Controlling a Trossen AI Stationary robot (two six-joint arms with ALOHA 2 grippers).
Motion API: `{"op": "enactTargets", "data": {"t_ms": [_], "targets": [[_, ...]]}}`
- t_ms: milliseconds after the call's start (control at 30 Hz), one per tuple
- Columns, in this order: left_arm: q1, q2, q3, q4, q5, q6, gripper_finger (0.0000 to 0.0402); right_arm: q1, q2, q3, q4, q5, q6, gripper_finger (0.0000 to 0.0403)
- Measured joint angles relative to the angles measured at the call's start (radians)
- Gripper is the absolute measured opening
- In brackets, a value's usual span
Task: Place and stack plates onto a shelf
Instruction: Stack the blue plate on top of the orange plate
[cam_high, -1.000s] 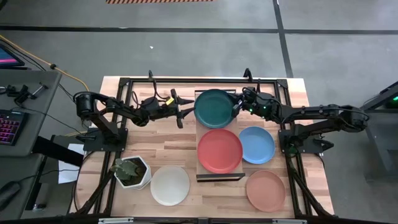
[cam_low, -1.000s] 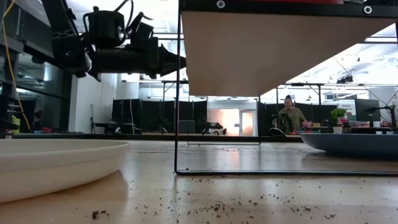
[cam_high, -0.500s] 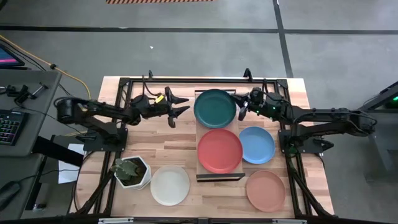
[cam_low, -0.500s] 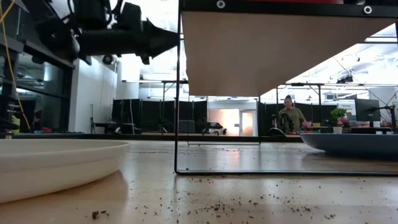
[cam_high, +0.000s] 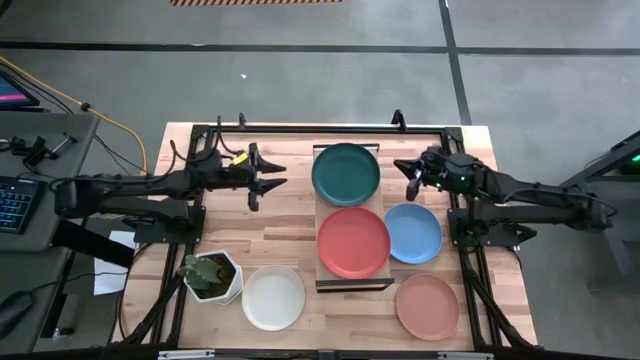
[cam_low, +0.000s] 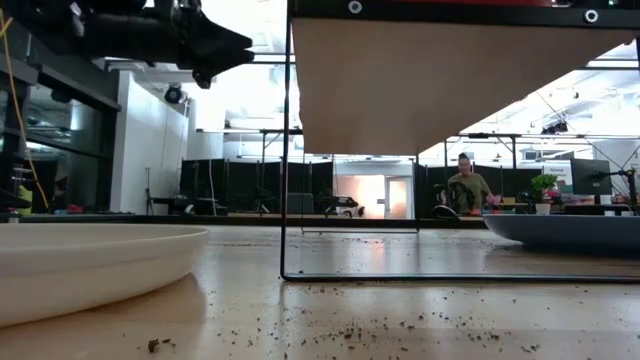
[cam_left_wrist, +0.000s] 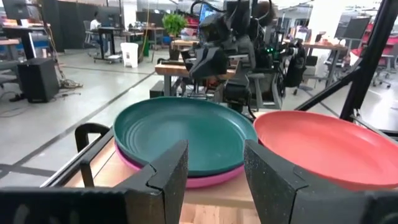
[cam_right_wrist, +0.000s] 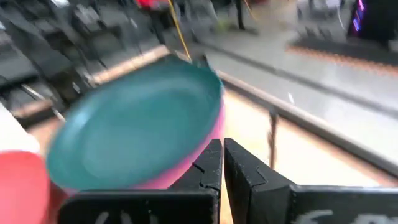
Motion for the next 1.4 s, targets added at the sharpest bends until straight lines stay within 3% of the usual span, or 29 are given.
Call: {"op": "enactTargets", "data": {"t_ms": [233,533,733,1400], "targets": [[0.0,-0.01,0.0,-0.015,0.0,-0.001,0.0145,0.0,0.026,-0.027,-0.205,0.029,0.211,0.0],[0.0,-0.01,0.0,-0.015,-0.001,-0.001,0.0145,0.0,0.106,-0.035,-0.434,-0.169,0.34,0.0],[0.0,-0.01,0.0,-0.013,-0.001,-0.001,0.0145,0.0,0.183,-0.035,-0.511,-0.287,0.304,0.0],[0.0,-0.009,0.0,-0.006,-0.002,-0.001,0.0145,-0.003,0.444,-0.035,-0.488,-0.235,0.292,0.0001]]}}
